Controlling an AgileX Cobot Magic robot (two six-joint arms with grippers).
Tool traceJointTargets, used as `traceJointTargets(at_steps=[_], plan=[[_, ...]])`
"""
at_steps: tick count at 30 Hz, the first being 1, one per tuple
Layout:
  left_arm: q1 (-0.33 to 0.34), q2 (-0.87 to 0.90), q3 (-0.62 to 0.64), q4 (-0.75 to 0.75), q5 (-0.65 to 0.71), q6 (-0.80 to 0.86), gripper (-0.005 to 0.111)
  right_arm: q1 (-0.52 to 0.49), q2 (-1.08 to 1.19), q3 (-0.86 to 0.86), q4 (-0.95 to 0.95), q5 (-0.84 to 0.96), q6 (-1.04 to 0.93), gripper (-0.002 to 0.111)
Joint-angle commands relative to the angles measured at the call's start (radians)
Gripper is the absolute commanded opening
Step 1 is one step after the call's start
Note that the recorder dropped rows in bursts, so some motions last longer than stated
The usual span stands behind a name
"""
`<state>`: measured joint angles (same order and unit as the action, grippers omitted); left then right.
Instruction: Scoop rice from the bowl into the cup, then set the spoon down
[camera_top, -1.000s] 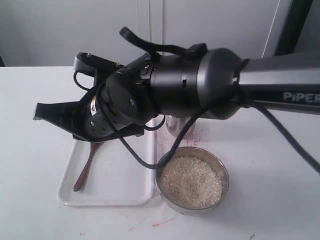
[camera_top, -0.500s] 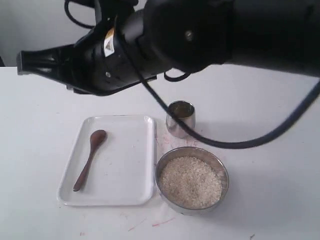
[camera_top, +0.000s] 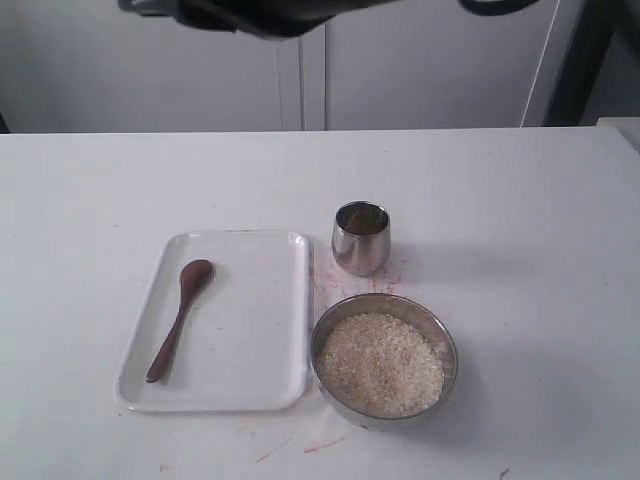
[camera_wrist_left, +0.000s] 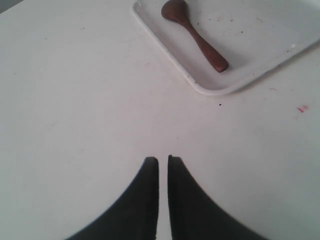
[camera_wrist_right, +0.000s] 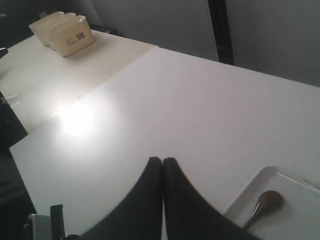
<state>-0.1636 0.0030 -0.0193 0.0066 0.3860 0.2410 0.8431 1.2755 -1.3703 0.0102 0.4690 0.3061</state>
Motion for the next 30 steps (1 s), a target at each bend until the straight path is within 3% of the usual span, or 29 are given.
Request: traceJointTargets(at_steps=[1,30], plan=[[-0.002,-0.003,0.009,-0.001,0.033,-0.006,0.014,0.005,-0.093,0.040,-0.010,-0.001,-0.044,0.000],[-0.002,-0.003,0.009,-0.001,0.033,-0.006,0.014,0.005,-0.804,0.600,-0.010,-0.014,-0.152,0.000]])
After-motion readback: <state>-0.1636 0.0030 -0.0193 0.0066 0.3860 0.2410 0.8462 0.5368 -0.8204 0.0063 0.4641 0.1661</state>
